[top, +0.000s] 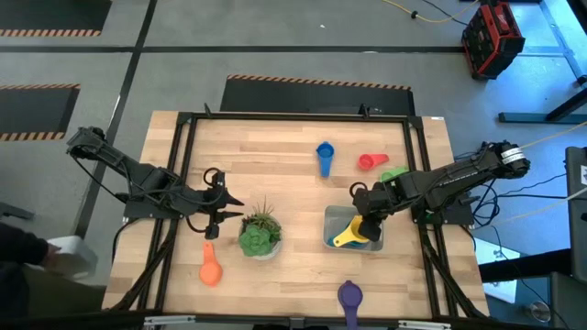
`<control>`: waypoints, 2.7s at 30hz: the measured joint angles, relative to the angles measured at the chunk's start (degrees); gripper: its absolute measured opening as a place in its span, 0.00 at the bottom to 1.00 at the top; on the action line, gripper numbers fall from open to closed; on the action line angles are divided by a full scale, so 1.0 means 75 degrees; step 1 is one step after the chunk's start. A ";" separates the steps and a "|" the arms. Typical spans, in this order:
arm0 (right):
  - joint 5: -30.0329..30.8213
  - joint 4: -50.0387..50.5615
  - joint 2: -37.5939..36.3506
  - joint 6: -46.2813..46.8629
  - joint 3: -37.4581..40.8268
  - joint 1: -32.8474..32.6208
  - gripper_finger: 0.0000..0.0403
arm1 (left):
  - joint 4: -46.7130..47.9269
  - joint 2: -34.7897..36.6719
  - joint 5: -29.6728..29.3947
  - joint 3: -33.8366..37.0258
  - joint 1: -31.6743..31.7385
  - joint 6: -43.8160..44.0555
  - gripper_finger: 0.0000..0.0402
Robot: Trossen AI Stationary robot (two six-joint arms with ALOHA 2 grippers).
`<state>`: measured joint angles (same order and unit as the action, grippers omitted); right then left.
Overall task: Nest measuring cups in basket
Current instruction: Stack the yellow measuring cup on top of the blue measuring cup in the grey bin
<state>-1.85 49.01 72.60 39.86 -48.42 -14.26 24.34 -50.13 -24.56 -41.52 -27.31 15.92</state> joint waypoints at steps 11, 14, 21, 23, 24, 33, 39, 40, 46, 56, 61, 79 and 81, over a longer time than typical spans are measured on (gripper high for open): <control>-0.0082 -0.0229 0.0000 -0.0086 0.0000 0.0000 0.09 | 0.0000 0.0000 0.0000 0.0000 0.0001 0.0000 0.29; -0.0082 -0.0229 0.0002 0.0057 0.0000 0.0000 0.09 | 0.0000 0.0000 0.0000 0.0000 0.0003 0.0000 0.29; -0.0177 -0.0233 0.0326 0.0090 0.0000 0.0003 0.09 | 0.0001 0.0000 0.0000 0.0000 0.0002 -0.0003 0.29; -0.0399 -0.0242 0.0500 0.0119 0.0000 0.0030 0.09 | 0.0001 0.0000 0.0000 0.0000 0.0002 -0.0003 0.29; -0.0510 -0.0256 0.0584 0.0121 0.0000 0.0052 0.09 | 0.0006 0.0000 0.0000 0.0000 0.0000 -0.0003 0.29; -0.0685 -0.0276 0.0764 -0.0142 0.0000 0.0312 0.09 | 0.0003 0.0000 -0.0003 0.0000 0.0001 -0.0006 0.29; -0.0694 -0.0276 0.0764 -0.0152 0.0000 0.0323 0.09 | 0.0012 0.0000 0.0006 0.0000 0.0000 -0.0003 0.29; -0.0699 -0.0277 0.0764 -0.0152 0.0000 0.0323 0.09 | 0.0012 0.0000 0.0006 0.0000 0.0000 -0.0003 0.29; -0.0705 -0.0276 0.0764 -0.0152 0.0000 0.0323 0.09 | 0.0009 0.0000 0.0011 0.0000 0.0001 -0.0002 0.29; -0.0705 -0.0276 0.0761 -0.0160 0.0000 0.0323 0.09 | 0.0009 0.0000 0.0020 0.0000 0.0000 0.0000 0.29; -0.0708 -0.0277 0.0758 -0.0156 0.0000 0.0323 0.09 | 0.0009 0.0000 0.0023 0.0000 0.0002 -0.0003 0.29; -0.0725 -0.0335 0.0758 0.0105 0.0000 0.0329 0.09 | 0.0009 0.0000 0.0023 0.0000 0.0000 0.0000 0.29; -0.0699 -0.0344 0.0758 0.0047 0.0000 0.0329 0.09 | 0.0006 0.0000 0.0023 0.0000 0.0000 -0.0002 0.29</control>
<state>-7.09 46.44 78.28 40.21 -48.42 -11.79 24.38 -50.13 -24.38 -41.52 -27.31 15.90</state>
